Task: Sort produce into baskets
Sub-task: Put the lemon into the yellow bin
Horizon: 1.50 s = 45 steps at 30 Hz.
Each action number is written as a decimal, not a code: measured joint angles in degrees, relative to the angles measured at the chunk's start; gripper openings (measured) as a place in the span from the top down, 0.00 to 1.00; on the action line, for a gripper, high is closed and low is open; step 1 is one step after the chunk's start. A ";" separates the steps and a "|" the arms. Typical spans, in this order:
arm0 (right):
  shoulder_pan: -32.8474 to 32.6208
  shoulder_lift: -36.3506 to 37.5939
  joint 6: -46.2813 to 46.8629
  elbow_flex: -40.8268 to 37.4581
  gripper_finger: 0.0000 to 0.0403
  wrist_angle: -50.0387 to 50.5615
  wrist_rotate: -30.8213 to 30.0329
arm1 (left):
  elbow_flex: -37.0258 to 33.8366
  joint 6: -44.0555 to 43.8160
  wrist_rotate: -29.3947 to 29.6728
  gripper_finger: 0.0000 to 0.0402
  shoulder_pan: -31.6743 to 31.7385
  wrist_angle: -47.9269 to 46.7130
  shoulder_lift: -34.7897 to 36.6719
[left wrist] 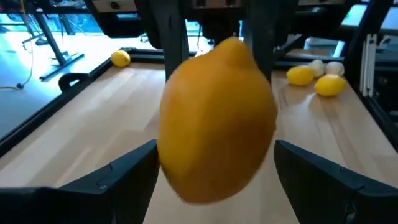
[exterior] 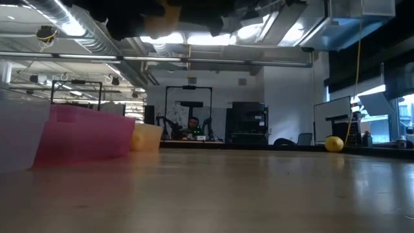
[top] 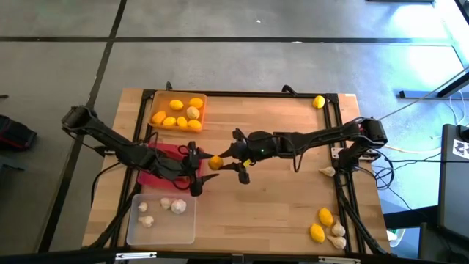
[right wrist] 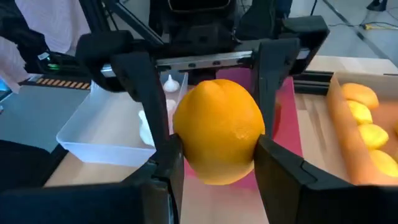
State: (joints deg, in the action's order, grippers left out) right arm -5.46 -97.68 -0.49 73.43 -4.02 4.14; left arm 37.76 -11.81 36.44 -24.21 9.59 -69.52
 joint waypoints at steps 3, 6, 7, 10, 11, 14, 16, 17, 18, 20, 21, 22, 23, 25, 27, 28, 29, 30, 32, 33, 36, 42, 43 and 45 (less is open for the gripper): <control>-0.19 -0.14 0.06 -0.02 0.65 -2.04 1.64 | 0.00 0.00 -0.20 0.23 0.07 0.15 -1.52; -0.19 -0.10 0.09 0.00 0.65 -2.38 1.94 | 0.00 0.08 -0.33 0.23 0.24 1.75 -2.71; -0.21 -0.10 0.12 0.00 0.65 -2.01 1.88 | 0.00 0.33 -0.34 0.23 0.26 2.46 -2.89; -0.21 -0.10 0.46 0.00 0.65 -1.48 1.77 | -0.02 1.28 -0.33 0.23 0.30 3.98 -3.04; -0.21 -0.10 0.49 -0.01 0.65 -1.40 1.76 | -0.02 1.33 -0.33 0.23 0.26 4.01 -3.01; -0.21 -0.10 0.56 0.00 0.65 -0.34 1.88 | -0.02 1.33 -0.33 0.23 0.26 4.08 -2.99; -0.21 -0.10 0.94 0.00 0.65 0.12 1.90 | -0.02 1.10 -0.32 0.25 0.26 4.18 -2.99; -0.21 -0.10 1.34 0.00 0.65 0.12 1.90 | -0.02 0.85 -0.30 0.26 0.26 4.17 -2.99; -0.21 -0.10 1.50 0.00 0.65 0.12 1.92 | -0.02 0.41 -0.29 0.28 0.26 4.21 -2.99; -0.23 -0.10 1.51 0.00 0.65 0.12 2.00 | -0.02 -0.07 -0.26 0.34 0.26 4.21 -2.97; -0.23 -0.10 1.54 0.00 0.65 0.12 2.02 | -0.02 -0.18 -0.19 0.37 0.26 4.21 -2.97; -0.23 -0.10 1.58 0.00 0.65 0.14 2.01 | -0.02 -0.22 -0.07 0.41 0.26 4.19 -2.97; -0.21 -0.10 1.65 0.00 0.65 0.22 2.01 | -0.02 -0.22 0.01 0.44 0.26 4.19 -2.97; -0.21 -0.10 1.70 0.00 0.65 0.53 1.96 | -0.02 -0.16 0.00 0.49 0.26 4.23 -2.97; -0.21 -0.08 1.70 0.00 0.65 0.76 1.96 | -0.02 -0.15 -0.02 0.50 0.26 4.23 -2.97; -0.21 -0.08 1.70 0.00 0.65 0.77 1.96 | -0.02 -0.16 -0.04 0.50 0.26 4.27 -2.97; -0.21 -0.08 1.70 0.00 0.65 0.76 1.96 | -0.02 -0.15 -0.05 0.50 0.28 4.29 -2.97; -0.21 -0.08 1.70 0.00 0.64 0.69 1.96 | -0.02 -0.16 -0.06 0.50 0.27 4.30 -2.97; -0.21 -0.08 1.75 0.00 0.63 0.66 1.96 | -0.02 -0.22 -0.06 0.50 0.26 4.35 -2.97; -0.21 -0.08 1.73 0.00 0.61 0.66 1.96 | -0.02 -0.24 -0.06 0.50 0.26 4.37 -2.97; -0.19 0.66 1.60 0.02 0.53 2.65 2.83 | -0.02 -0.40 -0.49 0.47 0.31 4.46 -2.97; 0.25 8.06 2.23 0.05 0.37 19.31 3.00 | 0.04 -3.23 -0.47 0.46 0.37 2.43 -0.94; 0.25 9.02 2.97 0.07 0.36 22.08 2.20 | 0.02 -3.62 -0.40 0.46 0.35 1.03 -0.22; 0.23 10.20 3.47 0.07 0.34 27.11 0.80 | 0.06 -4.55 -0.15 0.46 0.75 0.37 1.33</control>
State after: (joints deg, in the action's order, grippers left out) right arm -5.23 -87.48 2.98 73.49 23.09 4.95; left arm 37.82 -16.36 36.29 -23.45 9.96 -68.19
